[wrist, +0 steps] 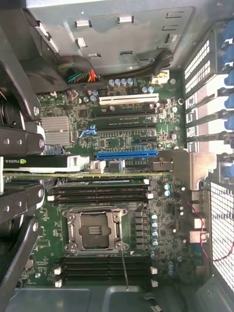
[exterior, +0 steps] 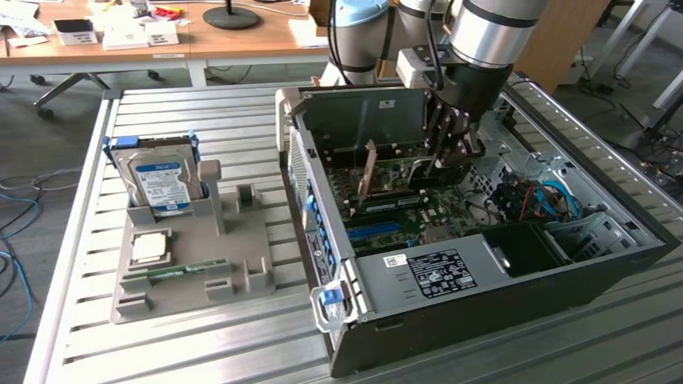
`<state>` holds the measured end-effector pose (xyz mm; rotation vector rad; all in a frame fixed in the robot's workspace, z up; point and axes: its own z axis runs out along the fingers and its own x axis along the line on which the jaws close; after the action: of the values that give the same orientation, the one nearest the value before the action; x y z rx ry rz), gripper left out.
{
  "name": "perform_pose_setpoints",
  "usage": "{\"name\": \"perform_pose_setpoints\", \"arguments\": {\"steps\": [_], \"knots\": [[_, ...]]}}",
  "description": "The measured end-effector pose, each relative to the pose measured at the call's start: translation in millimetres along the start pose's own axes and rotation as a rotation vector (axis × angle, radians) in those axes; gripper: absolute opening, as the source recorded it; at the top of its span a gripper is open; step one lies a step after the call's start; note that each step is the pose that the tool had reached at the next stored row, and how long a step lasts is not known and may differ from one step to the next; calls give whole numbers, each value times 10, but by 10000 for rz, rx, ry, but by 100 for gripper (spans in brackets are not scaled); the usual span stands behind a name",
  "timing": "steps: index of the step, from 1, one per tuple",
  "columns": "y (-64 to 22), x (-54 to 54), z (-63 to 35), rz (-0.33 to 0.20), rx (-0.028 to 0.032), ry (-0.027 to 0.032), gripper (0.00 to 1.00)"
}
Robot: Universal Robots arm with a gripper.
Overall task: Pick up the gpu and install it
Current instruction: 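Insert the gpu into the slot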
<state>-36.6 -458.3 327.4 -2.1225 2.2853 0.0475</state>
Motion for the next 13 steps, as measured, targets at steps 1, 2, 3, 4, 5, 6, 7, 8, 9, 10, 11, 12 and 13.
{"name": "perform_pose_setpoints", "arguments": {"steps": [1,2,3,4,5,6,7,8,9,10,11,12,13], "knots": [[5,2,13,1,0,0,27],[7,3,24,0,0,0,27],[6,3,28,0,0,1,27],[7,3,27,-1,-1,2,27],[6,3,27,-1,-1,2,27],[7,3,28,0,-1,2,27],[7,3,28,0,-1,1,27],[7,3,28,0,0,1,27],[7,3,28,0,0,0,27],[7,3,28,0,-1,1,27],[7,3,30,0,-1,1,27],[7,3,39,0,1,-4,27],[7,4,50,1,1,-3,27]]}}
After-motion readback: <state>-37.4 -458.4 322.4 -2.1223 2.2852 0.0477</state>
